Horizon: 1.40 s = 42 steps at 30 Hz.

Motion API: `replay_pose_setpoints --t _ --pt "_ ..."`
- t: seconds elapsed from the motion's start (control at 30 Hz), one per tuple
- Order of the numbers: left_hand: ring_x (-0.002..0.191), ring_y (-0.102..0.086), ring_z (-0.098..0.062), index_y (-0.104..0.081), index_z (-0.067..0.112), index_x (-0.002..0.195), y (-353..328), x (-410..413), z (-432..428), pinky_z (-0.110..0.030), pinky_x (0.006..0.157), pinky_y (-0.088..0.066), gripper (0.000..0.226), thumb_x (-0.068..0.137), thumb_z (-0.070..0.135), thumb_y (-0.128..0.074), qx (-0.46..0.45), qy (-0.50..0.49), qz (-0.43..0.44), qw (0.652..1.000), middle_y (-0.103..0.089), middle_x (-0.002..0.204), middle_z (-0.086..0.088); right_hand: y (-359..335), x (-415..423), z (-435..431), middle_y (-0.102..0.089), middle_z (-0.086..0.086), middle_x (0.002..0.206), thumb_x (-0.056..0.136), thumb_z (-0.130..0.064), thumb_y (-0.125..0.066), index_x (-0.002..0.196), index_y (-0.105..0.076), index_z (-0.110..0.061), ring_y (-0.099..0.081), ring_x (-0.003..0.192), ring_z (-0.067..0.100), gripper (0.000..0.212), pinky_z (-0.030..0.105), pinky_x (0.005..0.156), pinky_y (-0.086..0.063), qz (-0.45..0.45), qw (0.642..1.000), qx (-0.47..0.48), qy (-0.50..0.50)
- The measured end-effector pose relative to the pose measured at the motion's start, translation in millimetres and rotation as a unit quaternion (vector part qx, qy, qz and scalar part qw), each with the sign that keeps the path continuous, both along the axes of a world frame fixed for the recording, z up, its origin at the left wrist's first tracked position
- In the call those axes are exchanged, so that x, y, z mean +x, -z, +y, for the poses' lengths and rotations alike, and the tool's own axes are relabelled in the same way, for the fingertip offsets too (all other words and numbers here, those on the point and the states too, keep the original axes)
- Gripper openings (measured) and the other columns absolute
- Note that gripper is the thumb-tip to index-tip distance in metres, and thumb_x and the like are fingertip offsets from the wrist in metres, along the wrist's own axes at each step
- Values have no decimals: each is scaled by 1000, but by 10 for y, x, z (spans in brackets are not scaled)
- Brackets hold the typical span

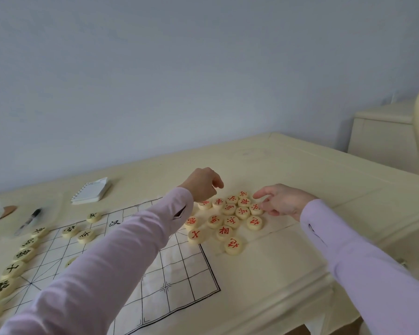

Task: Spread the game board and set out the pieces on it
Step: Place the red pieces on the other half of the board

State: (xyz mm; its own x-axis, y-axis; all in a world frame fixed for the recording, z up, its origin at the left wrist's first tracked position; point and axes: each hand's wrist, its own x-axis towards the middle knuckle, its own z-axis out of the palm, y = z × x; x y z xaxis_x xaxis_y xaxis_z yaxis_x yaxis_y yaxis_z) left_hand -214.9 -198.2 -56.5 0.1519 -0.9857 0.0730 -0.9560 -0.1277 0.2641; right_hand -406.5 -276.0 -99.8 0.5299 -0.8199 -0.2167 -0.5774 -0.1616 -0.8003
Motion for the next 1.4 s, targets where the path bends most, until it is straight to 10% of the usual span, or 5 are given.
replay_pose_setpoints --t 0.23,0.6,1.1,1.4 --pt "115 -56 -15 -57 17 128 13 74 30 -26 97 -44 47 83 5 -63 106 32 3 994 -61 125 2 -3 69 37 -53 -5 85 91 -14 -60 125 -57 -16 -57 84 13 35 26 96 -46 14 1000 -14 15" --pt "114 -56 -16 -55 13 130 10 289 162 -29 100 -45 50 83 -6 -50 96 9 10 995 -62 123 0 -8 71 69 -50 -1 80 93 -6 -54 125 -58 -8 -52 76 10 32 16 69 -44 4 1000 -13 24" --pt "111 -57 -17 -58 13 126 78 259 183 -23 94 -44 41 86 1 -57 26 20 10 999 -62 121 -2 -18 80 139 -55 5 100 93 -7 -52 123 -60 -10 -57 103 21 31 34 104 -43 31 998 -53 34" --pt "106 -62 -22 -60 16 125 245 253 52 -30 92 -49 40 85 15 -64 58 -15 -33 998 -61 123 -5 -133 121 221 -59 9 115 87 -20 -65 119 -61 -15 -57 112 24 32 32 99 -44 -2 995 -94 45"
